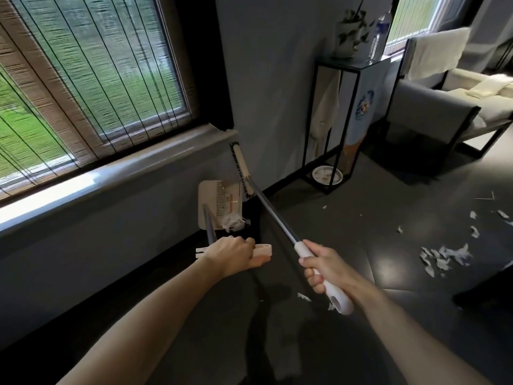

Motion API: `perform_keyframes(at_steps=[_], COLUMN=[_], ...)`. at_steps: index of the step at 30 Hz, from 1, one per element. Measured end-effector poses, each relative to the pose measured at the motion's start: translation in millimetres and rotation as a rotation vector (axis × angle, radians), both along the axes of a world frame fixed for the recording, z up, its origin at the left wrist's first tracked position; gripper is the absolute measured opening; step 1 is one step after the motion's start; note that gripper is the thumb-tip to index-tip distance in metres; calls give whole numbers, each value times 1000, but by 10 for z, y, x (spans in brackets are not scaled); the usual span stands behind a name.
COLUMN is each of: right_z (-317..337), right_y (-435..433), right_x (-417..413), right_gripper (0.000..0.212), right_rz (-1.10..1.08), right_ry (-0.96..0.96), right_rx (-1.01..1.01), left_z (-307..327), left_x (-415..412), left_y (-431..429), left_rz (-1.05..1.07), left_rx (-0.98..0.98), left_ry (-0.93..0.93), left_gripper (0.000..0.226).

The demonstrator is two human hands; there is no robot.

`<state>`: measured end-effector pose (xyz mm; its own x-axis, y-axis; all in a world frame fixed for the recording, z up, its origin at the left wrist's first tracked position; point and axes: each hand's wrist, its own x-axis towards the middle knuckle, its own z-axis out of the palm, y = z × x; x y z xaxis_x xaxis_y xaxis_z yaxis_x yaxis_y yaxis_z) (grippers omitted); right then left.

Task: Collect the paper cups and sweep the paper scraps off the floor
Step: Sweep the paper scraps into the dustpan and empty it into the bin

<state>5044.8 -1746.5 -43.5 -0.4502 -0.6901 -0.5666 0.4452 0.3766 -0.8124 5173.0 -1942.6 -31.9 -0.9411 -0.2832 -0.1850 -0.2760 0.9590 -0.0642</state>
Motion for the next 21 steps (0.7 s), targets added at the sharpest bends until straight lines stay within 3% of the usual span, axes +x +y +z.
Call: perform_keyframes(at_steps=[4,15,18,21], right_z=[-41,-149,-174,-191], right_y=[102,261,327,379], right_x=[38,83,74,50], right_gripper=[67,67,68,69], right_rz=[-4,-10,-2,-2], right_ry=[-7,-30,-26,-26], right_rx=[12,-7,-25,-25], left_z=[-50,26,-113,-314], left_x=[79,245,260,281], left_y=[3,78,131,212], left_rz=[-126,-216,-285,-238], left_rx=[-110,-311,-341,-250], left_ry=[-25,23,-60,-206], left_gripper=[69,84,83,84])
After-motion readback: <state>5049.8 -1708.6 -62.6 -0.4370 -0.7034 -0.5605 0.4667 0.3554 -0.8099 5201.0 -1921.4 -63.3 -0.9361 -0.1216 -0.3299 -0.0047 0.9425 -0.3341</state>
